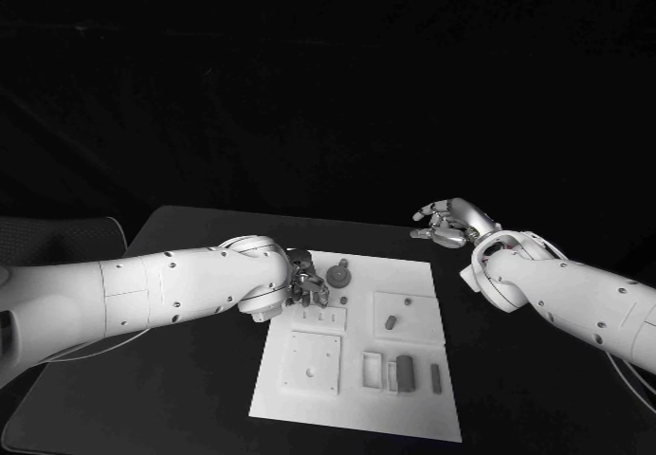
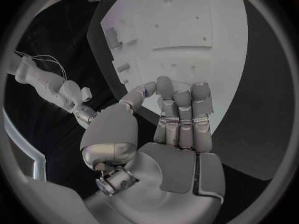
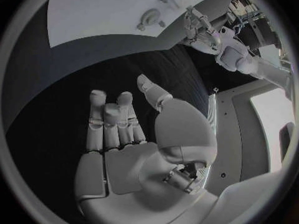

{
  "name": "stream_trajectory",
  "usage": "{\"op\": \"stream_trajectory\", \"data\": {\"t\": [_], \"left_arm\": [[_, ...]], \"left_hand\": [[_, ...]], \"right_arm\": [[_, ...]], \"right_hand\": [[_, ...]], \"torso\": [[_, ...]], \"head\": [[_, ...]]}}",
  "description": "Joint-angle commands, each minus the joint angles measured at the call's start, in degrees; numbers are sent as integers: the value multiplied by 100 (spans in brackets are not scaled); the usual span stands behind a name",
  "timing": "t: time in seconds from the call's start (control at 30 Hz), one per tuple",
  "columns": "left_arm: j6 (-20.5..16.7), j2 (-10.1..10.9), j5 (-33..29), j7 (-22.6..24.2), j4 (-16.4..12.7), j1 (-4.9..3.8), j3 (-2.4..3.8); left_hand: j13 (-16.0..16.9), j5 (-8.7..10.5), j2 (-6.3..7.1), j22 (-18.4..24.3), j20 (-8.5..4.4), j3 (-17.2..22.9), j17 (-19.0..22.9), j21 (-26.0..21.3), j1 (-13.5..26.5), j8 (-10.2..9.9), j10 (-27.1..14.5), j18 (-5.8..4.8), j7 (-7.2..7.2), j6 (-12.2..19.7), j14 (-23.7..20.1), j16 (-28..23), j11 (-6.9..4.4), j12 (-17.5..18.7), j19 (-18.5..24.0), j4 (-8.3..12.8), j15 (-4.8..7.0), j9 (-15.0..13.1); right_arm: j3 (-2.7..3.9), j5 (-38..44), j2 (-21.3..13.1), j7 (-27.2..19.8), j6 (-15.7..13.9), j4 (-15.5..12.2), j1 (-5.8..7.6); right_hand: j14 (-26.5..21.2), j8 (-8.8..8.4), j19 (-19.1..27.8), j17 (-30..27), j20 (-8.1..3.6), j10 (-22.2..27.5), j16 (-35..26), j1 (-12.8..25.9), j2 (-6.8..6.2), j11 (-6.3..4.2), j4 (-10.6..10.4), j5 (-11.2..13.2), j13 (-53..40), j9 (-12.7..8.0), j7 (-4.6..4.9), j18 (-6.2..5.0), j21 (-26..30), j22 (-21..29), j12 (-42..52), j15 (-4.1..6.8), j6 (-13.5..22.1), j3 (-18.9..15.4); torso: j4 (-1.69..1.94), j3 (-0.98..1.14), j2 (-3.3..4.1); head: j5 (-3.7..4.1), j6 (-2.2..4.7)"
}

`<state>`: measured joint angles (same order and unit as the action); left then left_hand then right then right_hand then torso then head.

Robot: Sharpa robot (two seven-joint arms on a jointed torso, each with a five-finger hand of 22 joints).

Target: Assemble the parts on the task board

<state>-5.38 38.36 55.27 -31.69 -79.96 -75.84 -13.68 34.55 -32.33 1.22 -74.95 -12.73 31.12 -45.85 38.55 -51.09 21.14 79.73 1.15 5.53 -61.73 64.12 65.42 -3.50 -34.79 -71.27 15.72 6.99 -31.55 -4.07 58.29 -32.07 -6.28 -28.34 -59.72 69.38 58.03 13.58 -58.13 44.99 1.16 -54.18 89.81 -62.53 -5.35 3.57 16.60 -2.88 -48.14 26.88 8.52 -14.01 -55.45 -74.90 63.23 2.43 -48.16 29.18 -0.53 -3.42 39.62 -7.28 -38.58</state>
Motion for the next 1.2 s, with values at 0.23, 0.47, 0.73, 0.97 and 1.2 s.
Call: {"op": "stream_trajectory", "data": {"t": [0.23,0.47,0.73,0.97,1.2], "left_arm": [[147,-32,166,48,103,46,2],[129,-50,235,36,119,72,3],[162,-58,274,17,138,77,3],[286,-117,281,-9,202,86,3],[320,-162,281,1,248,160,4]], "left_hand": [[26,121,-76,-130,-47,32,23,86,-10,552,-85,302,-537,-718,59,64,-136,-70,-5,-83,82,-986],[37,544,-80,-120,-57,44,61,154,-25,553,-94,305,-544,-724,54,106,-143,-106,21,-127,90,-1022],[44,613,-80,-119,-62,45,70,181,-25,563,-81,307,-552,-741,65,130,-152,-128,17,-153,96,-1038],[52,667,-87,-120,-65,34,76,211,-6,575,-71,307,-562,-760,74,157,-160,-150,12,-190,100,-1055],[56,689,-95,-119,-66,31,79,224,4,579,-68,307,-566,-765,77,169,-164,-161,13,-209,101,-1063]], "right_arm": [[4,-2,19,-50,78,-19,4],[4,3,25,-34,99,-28,11],[4,6,13,-28,99,-33,14],[4,14,23,-25,107,-41,17],[4,17,28,-22,117,-40,17]], "right_hand": [[-14,1,24,-7,-13,24,-18,-56,22,20,6,-7,2,-10,169,-99,27,-12,-4,-16,139,-38],[-15,1,24,-7,-11,25,-18,-53,23,20,5,-7,3,-12,169,-99,27,-13,-4,-16,139,-41],[-16,1,25,-7,-8,26,-18,-45,29,21,1,-7,5,-14,170,-99,28,-13,-3,-17,140,-47],[-16,1,25,-7,-7,26,-18,-43,31,21,2,-7,5,-16,170,-99,28,-13,-3,-17,140,-49],[-17,1,26,-8,-6,26,-17,-43,31,21,4,-7,6,-18,170,-99,28,-13,-2,-17,140,-51]], "torso": [[-3,-3,2],[1,-2,3],[7,-8,-3],[10,-8,-6],[7,-10,-4]], "head": [[-3,-23],[9,-39],[9,-80],[13,-84],[23,-88]]}}
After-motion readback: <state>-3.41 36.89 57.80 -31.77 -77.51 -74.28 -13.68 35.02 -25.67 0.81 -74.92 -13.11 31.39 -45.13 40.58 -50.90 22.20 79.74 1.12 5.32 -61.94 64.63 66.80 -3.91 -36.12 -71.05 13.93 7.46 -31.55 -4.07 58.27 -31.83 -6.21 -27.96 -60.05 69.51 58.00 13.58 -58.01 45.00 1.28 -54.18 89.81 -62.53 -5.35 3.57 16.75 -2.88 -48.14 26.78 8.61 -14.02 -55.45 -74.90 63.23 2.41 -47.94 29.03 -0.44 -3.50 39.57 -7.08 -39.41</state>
